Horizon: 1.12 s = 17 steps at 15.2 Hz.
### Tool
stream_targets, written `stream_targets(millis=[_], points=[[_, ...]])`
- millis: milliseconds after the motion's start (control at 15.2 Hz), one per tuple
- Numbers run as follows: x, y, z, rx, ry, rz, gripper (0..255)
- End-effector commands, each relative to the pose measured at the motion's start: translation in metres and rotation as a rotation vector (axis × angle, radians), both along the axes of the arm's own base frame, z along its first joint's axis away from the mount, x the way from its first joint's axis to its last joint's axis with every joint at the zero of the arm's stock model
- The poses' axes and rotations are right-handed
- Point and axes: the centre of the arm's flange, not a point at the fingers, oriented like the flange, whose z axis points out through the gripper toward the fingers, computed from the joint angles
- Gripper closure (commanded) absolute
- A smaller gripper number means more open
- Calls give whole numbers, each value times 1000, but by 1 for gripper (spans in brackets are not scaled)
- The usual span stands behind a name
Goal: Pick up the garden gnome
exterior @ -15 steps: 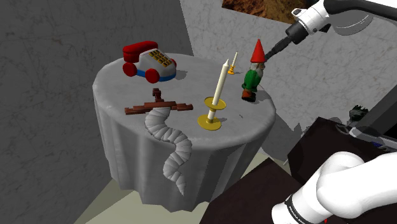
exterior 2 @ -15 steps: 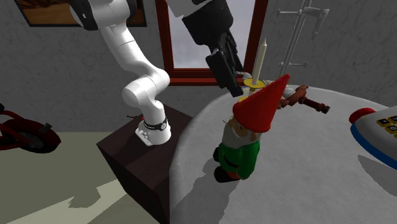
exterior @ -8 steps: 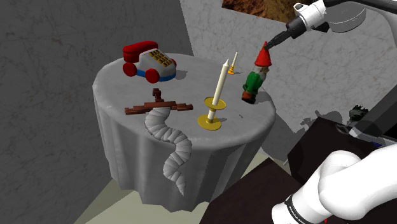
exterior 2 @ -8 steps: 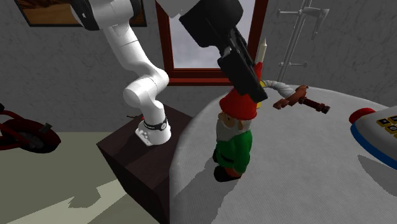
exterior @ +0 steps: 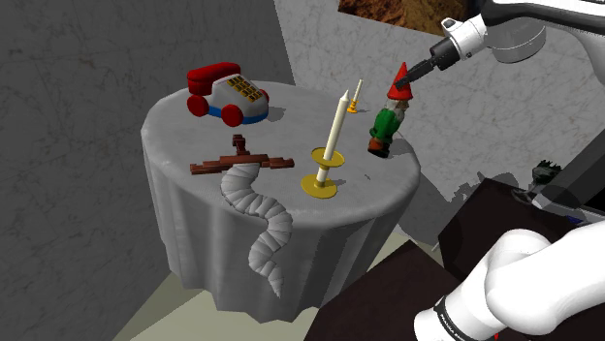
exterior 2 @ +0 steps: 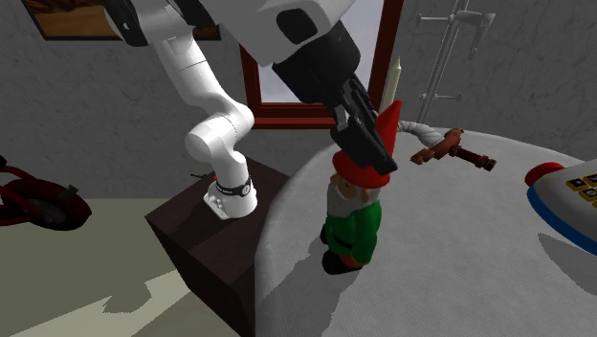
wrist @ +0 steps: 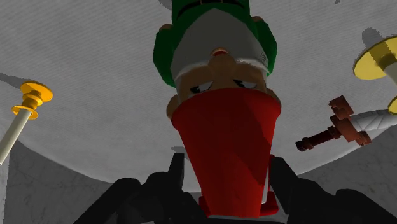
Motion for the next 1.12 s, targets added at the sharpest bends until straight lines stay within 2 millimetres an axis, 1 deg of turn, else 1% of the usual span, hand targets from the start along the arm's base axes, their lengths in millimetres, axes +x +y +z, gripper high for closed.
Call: stream_targets(millis=[0, 528, 1056], points=[[0, 0, -2, 0, 2, 0, 255], [0, 0, -2, 0, 2, 0, 255], [0, 0, 41, 0, 2, 0, 255]])
